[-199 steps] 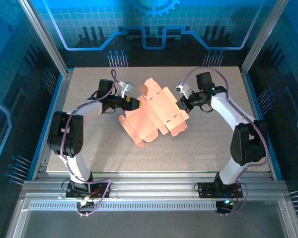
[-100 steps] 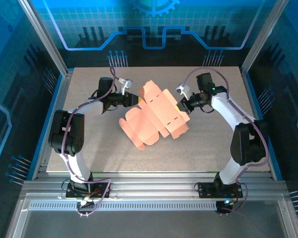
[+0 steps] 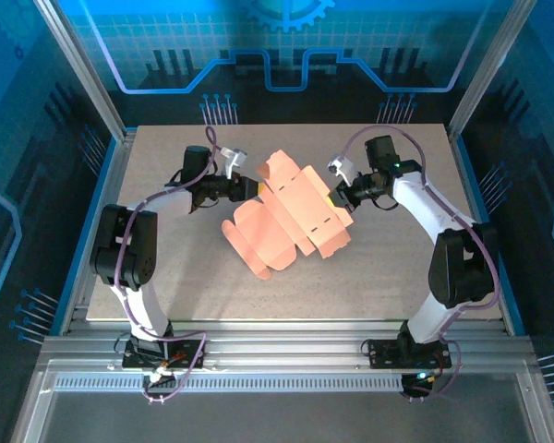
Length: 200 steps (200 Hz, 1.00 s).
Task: Fold the paper box
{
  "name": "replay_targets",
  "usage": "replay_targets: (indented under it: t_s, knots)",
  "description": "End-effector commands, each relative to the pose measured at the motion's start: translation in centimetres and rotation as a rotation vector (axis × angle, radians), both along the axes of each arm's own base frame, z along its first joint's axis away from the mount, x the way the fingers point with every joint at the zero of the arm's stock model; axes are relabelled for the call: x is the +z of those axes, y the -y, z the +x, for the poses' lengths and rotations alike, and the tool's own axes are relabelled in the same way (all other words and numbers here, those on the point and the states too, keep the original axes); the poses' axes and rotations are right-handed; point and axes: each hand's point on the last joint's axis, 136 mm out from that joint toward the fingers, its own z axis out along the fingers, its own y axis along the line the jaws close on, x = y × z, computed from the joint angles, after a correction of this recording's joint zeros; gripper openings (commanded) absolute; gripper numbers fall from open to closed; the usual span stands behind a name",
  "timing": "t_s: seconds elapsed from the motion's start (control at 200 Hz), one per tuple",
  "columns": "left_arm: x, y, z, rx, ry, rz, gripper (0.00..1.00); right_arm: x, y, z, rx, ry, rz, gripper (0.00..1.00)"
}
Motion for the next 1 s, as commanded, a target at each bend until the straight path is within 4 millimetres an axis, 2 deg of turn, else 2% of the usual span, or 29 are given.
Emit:
replay_targets:
  t_s: [0.0,0.06,0.3,0.525,0.58,0.65,0.695,0.856,0.886,0.921,0.971,0.996]
  knots:
    - [-1.2,0.0,-0.1,-0.025,-0.011,0.011,0.34,1.4,0.0,0.5,-0.005,0.017,0.023,0.00]
    - [-1.2,0.2,-0.2,-0.034,-0.011,0.004,0.31,1.4,0.1,0.5,-0.007,0.019,0.023,0.00]
    - [-1.6,0.2,-0.3,-0.041,-0.023,0.001,0.30,1.4,0.1,0.7,-0.013,0.018,0.025,0.00]
    - [-1.8,0.3,-0.4,-0.048,-0.025,-0.003,0.35,1.8,0.1,0.6,-0.013,0.025,0.045,0.00]
    - [-1.7,0.5,-0.7,-0.064,-0.026,-0.012,0.30,1.8,0.2,0.6,-0.017,0.021,0.048,0.00]
    - [-1.8,0.6,-0.9,-0.077,-0.037,-0.018,0.15,1.8,0.4,0.8,-0.028,0.019,0.051,0.00]
    - [-1.8,0.6,-1.0,-0.083,-0.039,-0.022,0.11,1.8,0.5,0.8,-0.032,0.018,0.052,0.00]
    - [-1.3,0.7,-1.3,-0.092,-0.024,-0.026,0.08,1.7,0.8,1.0,-0.047,0.016,0.042,0.00]
    - [-1.3,0.7,-1.4,-0.091,-0.023,-0.025,0.09,1.7,0.8,1.0,-0.050,0.017,0.040,0.00]
    - [-1.1,0.6,-1.4,-0.089,-0.023,-0.024,0.15,1.7,0.8,1.0,-0.051,0.016,0.039,0.00]
    - [-1.2,0.5,-1.3,-0.080,-0.026,-0.017,0.34,1.6,0.8,1.0,-0.055,0.014,0.037,0.00]
    - [-1.2,0.5,-1.2,-0.075,-0.025,-0.014,0.39,1.6,0.8,1.1,-0.055,0.015,0.038,0.00]
